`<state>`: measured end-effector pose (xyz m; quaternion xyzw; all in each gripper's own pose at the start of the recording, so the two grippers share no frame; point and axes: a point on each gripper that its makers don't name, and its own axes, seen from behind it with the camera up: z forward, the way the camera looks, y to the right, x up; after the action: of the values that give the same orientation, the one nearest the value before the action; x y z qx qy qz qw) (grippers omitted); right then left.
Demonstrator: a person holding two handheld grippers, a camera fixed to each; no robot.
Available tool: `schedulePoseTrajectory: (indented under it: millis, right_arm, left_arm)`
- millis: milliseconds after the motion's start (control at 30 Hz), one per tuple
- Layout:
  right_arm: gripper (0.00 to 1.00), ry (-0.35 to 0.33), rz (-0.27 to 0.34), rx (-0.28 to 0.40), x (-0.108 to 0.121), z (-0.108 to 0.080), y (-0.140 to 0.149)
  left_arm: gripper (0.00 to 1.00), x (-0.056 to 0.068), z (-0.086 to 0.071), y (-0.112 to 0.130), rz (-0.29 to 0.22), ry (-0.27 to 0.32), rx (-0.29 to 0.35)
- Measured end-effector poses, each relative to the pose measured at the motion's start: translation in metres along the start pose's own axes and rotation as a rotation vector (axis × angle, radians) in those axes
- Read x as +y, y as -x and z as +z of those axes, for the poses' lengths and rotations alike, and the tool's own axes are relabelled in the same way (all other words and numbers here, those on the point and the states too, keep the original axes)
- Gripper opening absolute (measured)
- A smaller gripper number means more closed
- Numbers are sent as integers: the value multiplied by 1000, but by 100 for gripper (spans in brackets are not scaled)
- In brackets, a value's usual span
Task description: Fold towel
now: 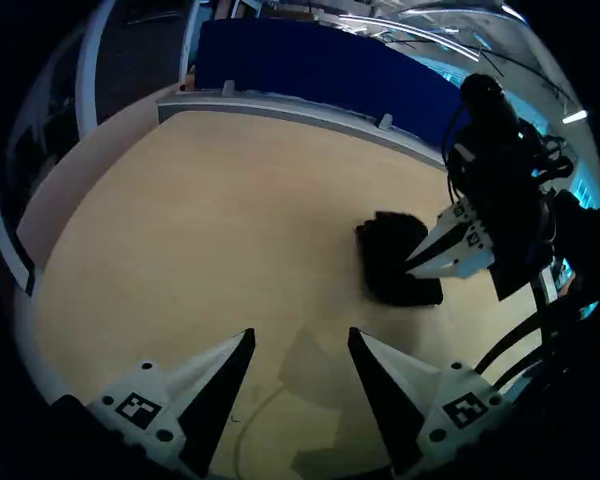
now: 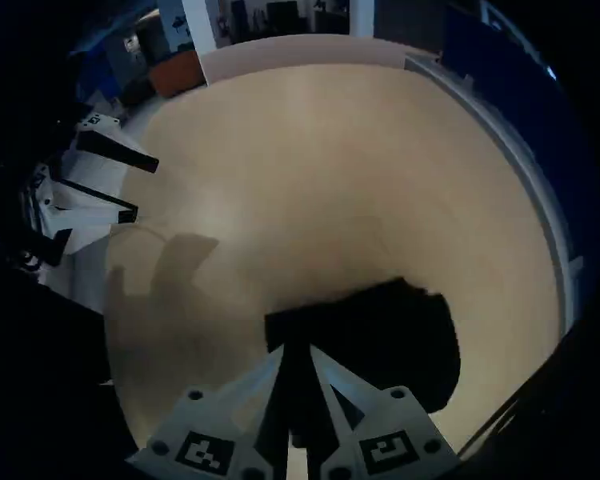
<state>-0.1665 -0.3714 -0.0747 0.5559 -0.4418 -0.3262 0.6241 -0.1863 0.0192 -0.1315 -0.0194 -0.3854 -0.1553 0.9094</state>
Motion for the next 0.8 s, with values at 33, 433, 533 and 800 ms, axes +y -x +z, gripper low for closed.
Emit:
schedulePoseTrajectory:
  millis: [33,433,533,800]
  right_arm:
    - [7,-8,7,-9,-4,9,3]
    - [9,-24,64,-20,-11,27,10]
    - [13,-23,62,-9,-11,24,8]
    - [65,-11,42,28,-15,7,2]
  left_arm:
    - [86,0,0,1,-7,0,3]
    - [86,0,-5,5,-33,1,12]
    - [86,-1,-6,3,-28,1,13]
    - [86,0,-8,0,-24,4,15]
